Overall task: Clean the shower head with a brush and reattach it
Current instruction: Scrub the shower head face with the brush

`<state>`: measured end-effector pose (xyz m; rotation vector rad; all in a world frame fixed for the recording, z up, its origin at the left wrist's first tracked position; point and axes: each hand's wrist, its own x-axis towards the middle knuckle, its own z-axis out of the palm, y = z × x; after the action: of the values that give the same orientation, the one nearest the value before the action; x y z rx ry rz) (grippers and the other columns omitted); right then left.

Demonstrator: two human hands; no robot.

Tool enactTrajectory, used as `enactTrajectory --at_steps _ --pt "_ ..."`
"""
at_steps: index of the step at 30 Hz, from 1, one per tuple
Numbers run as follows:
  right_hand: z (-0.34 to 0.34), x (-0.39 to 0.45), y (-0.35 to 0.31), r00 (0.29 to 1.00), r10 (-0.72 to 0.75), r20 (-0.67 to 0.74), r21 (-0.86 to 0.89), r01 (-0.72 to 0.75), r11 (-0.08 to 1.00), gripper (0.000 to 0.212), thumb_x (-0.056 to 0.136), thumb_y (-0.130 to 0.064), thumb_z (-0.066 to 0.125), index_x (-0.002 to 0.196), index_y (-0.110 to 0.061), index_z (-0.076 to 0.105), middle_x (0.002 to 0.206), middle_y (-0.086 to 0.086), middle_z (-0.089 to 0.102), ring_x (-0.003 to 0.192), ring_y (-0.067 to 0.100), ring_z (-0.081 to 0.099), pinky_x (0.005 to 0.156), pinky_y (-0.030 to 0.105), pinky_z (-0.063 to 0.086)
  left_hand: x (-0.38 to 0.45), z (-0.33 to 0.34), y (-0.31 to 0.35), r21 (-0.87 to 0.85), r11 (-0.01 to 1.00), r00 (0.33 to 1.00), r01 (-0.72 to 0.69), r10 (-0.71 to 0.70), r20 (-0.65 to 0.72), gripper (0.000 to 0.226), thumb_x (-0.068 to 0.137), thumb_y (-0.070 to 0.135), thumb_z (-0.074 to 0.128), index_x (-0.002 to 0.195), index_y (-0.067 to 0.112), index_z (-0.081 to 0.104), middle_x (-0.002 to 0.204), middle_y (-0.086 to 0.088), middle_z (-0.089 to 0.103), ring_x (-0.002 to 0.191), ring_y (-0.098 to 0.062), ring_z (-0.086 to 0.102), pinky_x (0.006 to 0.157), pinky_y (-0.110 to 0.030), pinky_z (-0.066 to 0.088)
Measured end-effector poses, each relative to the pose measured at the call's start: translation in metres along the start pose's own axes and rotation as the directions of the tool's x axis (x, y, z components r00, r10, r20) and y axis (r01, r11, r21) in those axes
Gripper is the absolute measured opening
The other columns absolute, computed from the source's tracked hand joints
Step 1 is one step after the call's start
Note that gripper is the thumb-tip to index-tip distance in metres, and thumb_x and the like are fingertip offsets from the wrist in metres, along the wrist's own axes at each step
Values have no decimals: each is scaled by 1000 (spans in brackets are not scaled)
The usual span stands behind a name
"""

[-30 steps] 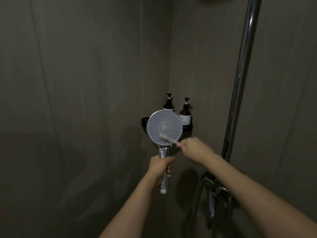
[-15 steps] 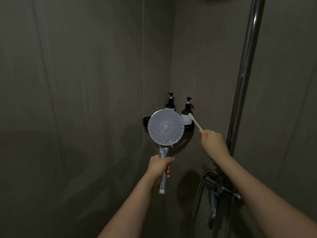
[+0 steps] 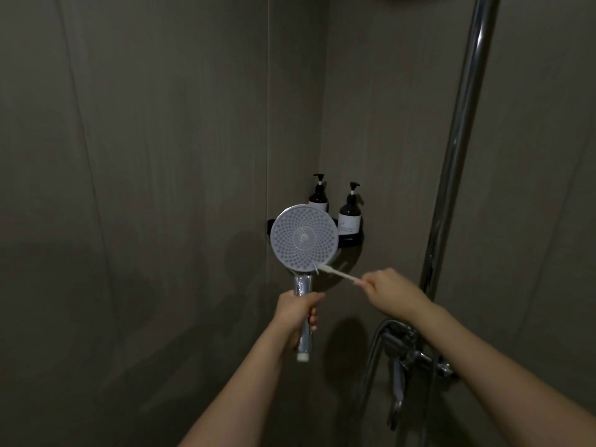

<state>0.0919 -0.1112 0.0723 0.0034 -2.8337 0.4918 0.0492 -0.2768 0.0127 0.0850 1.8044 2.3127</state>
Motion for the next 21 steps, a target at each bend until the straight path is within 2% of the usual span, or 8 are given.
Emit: enactTrajectory --at_steps 3,4,7,11,12,15,19,21 --pt "-13 5 -7 975 90 -204 186 -52 981 35 99 -27 38 87 -5 62 67 4 51 66 23 52 55 30 35 1 1 -2 6 1000 1000 3 -3 4 31 85 3 60 65 14 39 36 3 37 28 -8 32 34 -14 29" --pt "-15 8 -9 975 103 -198 185 -66 980 36 99 -28 38 88 -5 63 69 4 51 65 21 49 54 29 34 1 3 -2 14 1000 1000 -1 1 4 31 84 3 60 65 15 39 36 3 37 27 -8 32 34 -13 29" --pt "-11 7 -22 996 66 57 90 -71 993 33 98 -32 40 83 -14 64 72 3 55 68 20 53 62 29 40 -1 9 -1 42 999 1000 -7 7 0 31 84 3 60 62 14 40 34 4 37 26 -7 32 34 -12 29" --pt "-20 13 -28 983 118 -138 277 -76 958 33 99 -27 40 81 -12 63 67 5 55 67 24 55 54 30 38 0 10 2 67 998 1000 -18 19 -13 32 83 4 62 61 13 41 34 3 39 26 -9 32 34 -14 30" --pt "-23 14 -32 984 122 -132 286 -80 955 34 99 -26 40 80 -10 63 66 4 54 66 23 54 53 29 37 0 11 3 78 997 1000 -19 20 -13 31 83 4 62 61 13 41 34 3 39 26 -9 33 34 -14 31" --pt "-15 7 -45 988 92 121 182 -113 977 42 99 -27 40 58 -22 47 61 -1 46 59 14 47 51 26 34 -1 11 3 93 995 999 -19 22 -23 29 83 6 62 62 12 43 35 2 40 27 -9 34 34 -14 31" --pt "-20 11 -44 995 94 -23 205 -88 975 43 98 -28 40 57 -20 46 60 1 47 56 15 46 49 27 33 -2 10 5 99 995 999 -21 24 -30 26 82 6 63 65 12 45 36 2 40 26 -9 34 34 -14 31" --pt "-22 11 -47 995 83 49 146 -90 985 44 99 -26 39 55 -20 42 62 1 46 57 15 46 50 27 33 -4 10 5 116 993 999 -26 30 -36 28 83 6 63 63 12 43 35 2 40 25 -9 34 34 -13 31"
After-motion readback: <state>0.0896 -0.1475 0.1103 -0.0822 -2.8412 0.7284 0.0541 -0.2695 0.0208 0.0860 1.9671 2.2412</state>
